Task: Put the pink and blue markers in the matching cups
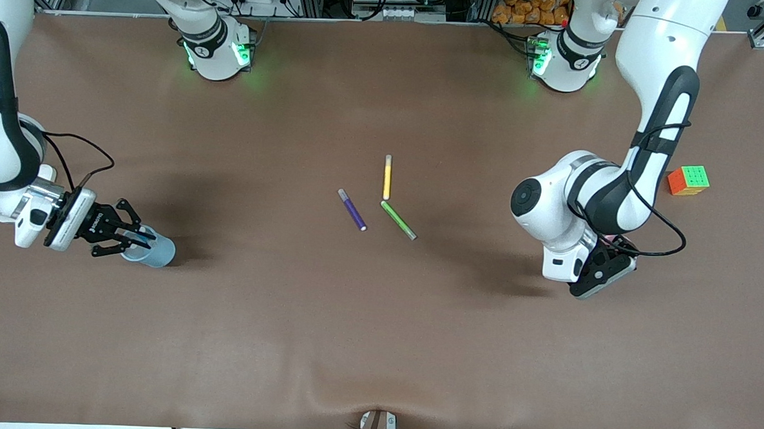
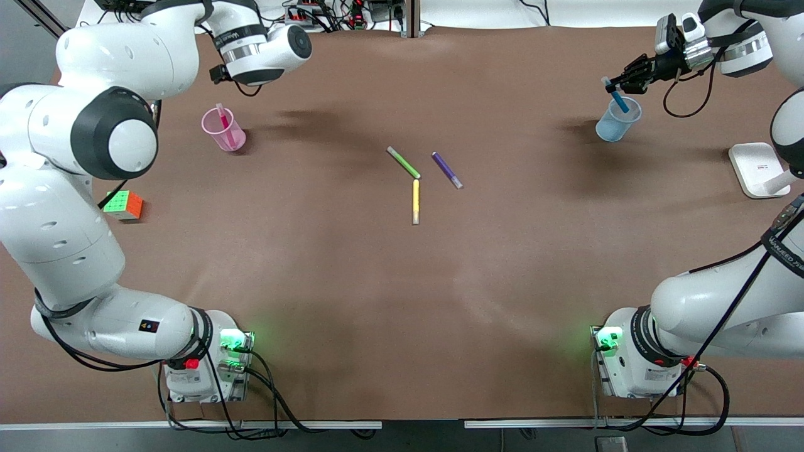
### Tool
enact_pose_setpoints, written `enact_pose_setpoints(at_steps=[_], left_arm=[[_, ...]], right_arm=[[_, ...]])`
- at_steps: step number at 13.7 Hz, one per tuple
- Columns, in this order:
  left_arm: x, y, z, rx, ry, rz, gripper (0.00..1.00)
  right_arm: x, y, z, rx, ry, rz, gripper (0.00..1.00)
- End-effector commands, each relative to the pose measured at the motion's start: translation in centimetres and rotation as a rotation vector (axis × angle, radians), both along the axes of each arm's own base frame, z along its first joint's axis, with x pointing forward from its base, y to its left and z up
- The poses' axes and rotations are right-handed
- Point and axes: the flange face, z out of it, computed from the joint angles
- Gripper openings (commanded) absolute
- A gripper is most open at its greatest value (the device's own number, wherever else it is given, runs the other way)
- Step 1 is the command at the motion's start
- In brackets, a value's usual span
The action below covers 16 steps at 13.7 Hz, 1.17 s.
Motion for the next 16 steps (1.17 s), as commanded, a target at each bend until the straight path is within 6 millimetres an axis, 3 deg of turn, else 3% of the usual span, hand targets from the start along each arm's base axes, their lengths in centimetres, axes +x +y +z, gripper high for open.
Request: enact_pose_setpoints(at_steps=[1,2,7,10,14,16], left_arm=[[1.5,-0.3,3.3,-0.020,0.030,-0.039,1.00],[2.0,-0.7,4.6,-0.032,0.055,-0.063,1.00],[4.3,-0.2,10.0,-0.066,0.174,-0.184,1.00],[4.7,-0.4,11.8,-0.103,0.196,-0.212,1.00],[4.9,1.2,13.7,-0.127,0.234,-0.238,1.00],[5.3,1.8,16.7,-0.215,0.270,-0.279,1.00]], right_arm=[[-0.2,-0.5,-0.2,0.021,-0.023,-0.019,0.78],[-0.1,-0.4,-0.1,0.019,-0.021,-0.026,1.00],[0.3,0.7,2.1,-0.010,0.082,-0.118,1.00],[1.2,1.4,5.5,-0.129,0.168,-0.176,1.00],[1.4,5.8,11.1,-0.312,0.287,-0.326,1.00],[1.2,8.3,13.2,-0.379,0.316,-0.403,1.00]])
